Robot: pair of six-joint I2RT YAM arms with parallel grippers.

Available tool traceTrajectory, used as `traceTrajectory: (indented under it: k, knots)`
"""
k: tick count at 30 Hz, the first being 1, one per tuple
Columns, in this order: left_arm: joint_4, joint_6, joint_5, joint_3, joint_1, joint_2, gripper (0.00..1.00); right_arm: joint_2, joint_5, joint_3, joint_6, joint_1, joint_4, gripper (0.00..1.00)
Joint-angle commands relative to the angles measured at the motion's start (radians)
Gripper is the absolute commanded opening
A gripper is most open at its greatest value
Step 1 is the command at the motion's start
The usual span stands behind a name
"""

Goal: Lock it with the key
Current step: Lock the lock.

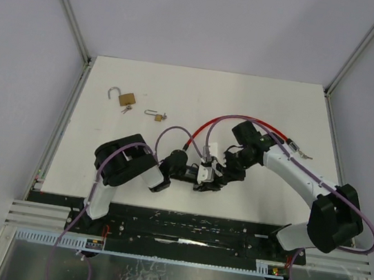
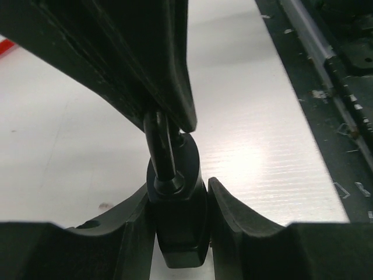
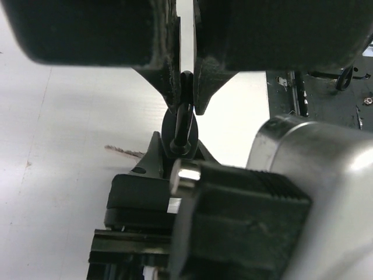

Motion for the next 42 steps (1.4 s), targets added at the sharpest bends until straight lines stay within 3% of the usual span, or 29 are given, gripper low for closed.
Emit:
traceTrajectory:
  k: [1, 9, 17, 24, 42]
  knots:
    - [0.359, 0.194, -0.211, 0.118, -0.082, -0.059, 0.0, 0.088, -0.156, -0.159, 0.035, 0.087, 0.144, 0.0]
    - [0.357, 0.205, -0.203, 0.042, -0.108, -0.114, 0.0, 0.093, -0.149, -0.1, 0.039, 0.115, 0.119, 0.0]
    - [0.355, 0.118, -0.17, 0.04, -0.109, -0.108, 0.0, -0.184, -0.042, -0.147, 0.139, -0.092, 0.23, 0.0]
    - [0.355, 0.039, -0.139, 0.041, -0.109, -0.106, 0.0, -0.241, -0.06, -0.146, 0.148, -0.151, 0.231, 0.0]
    - [0.357, -0.101, -0.203, -0.004, -0.107, -0.141, 0.54, -0.279, -0.165, -0.131, 0.097, -0.199, 0.157, 0.0]
